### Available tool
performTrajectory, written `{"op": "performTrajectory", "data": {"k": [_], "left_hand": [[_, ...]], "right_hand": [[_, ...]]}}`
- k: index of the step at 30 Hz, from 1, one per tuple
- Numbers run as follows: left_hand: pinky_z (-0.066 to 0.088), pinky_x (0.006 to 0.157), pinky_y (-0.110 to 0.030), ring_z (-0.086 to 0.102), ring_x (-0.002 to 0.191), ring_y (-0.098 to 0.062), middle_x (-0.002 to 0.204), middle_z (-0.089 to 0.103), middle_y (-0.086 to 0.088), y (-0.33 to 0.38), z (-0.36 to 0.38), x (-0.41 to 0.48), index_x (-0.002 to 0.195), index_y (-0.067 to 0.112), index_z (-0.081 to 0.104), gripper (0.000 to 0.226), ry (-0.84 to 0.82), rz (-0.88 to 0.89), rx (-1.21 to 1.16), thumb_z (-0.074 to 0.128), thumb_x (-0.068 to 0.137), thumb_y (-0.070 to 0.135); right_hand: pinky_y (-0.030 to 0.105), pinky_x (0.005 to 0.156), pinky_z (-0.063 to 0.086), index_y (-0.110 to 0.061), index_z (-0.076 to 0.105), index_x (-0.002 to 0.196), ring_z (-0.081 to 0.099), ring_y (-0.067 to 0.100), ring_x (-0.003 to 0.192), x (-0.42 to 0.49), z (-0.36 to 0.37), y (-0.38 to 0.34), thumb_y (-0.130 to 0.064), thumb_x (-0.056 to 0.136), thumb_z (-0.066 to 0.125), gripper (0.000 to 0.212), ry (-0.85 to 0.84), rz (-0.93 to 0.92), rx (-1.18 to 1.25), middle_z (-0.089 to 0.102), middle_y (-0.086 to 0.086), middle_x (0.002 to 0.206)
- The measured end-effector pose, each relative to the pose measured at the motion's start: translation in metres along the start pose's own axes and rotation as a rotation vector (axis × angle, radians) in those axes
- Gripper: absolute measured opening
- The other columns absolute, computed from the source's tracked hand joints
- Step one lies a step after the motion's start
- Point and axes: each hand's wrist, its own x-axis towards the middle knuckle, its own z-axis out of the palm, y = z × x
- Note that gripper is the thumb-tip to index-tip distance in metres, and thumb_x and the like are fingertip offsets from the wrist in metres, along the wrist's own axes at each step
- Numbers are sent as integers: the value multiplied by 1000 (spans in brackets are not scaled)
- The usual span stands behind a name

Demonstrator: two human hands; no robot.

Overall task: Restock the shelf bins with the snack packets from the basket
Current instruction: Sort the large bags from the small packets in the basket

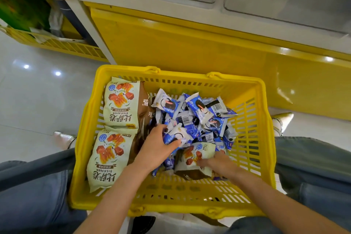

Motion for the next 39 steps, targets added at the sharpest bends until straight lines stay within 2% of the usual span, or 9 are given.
{"op": "performTrajectory", "data": {"k": [6,9,14,20,24,27,31,35,39], "left_hand": [[39,100,-34,42,124,-24,137,40,-7,-14,25,-3,137,14,34,65,-285,40,518,65,84,35],[34,104,-37,38,128,-27,141,38,-9,-20,31,-9,140,12,32,66,-359,42,638,61,86,38],[27,111,-32,25,137,-13,151,21,3,8,13,-23,147,23,17,86,-125,118,-74,68,80,40],[42,75,-2,54,94,19,109,55,31,34,-28,-56,122,47,32,75,-149,263,-125,79,63,47],[39,64,4,49,86,29,89,57,44,34,-44,-73,101,54,41,39,127,308,-365,68,74,47],[46,71,-4,56,92,18,103,61,27,33,-63,-78,104,48,45,31,253,335,-506,60,78,50],[48,73,-10,58,96,11,110,60,28,17,-94,-81,117,48,44,51,272,351,-428,47,73,75],[40,94,-39,48,112,-24,121,52,-9,-23,-121,-61,127,12,47,41,733,180,95,41,96,37],[41,86,-43,52,102,-35,110,56,-18,-58,-118,-49,112,4,47,34,548,-85,63,29,100,31]], "right_hand": [[37,91,51,-14,60,118,64,21,99,-44,-54,-12,-28,86,65,35,114,-183,-192,67,4,113],[29,87,49,-17,51,129,61,19,105,-64,-71,-16,-32,88,62,45,253,-324,-285,64,2,121],[30,87,49,-18,50,129,59,17,105,-90,-81,-26,-27,85,67,48,279,-537,-388,62,-1,120],[14,74,52,-30,56,110,62,3,99,-122,-74,-68,-24,86,63,26,94,-821,-203,63,-10,108],[15,78,51,-24,39,133,58,0,107,-132,-48,-90,-54,73,55,69,122,-819,198,56,-16,117],[21,80,55,-22,34,136,59,7,109,-128,-13,-100,-48,76,60,71,-30,-737,197,54,-12,124],[13,65,54,-32,50,114,66,-3,86,-117,21,-123,-42,86,60,31,-39,-745,134,65,-18,103],[12,64,50,-35,55,93,63,-7,77,-96,46,-160,-39,91,56,5,55,-746,180,65,-13,96],[41,90,51,-8,45,120,60,21,103,-73,76,-186,-42,92,53,45,194,-647,146,59,5,113]]}}
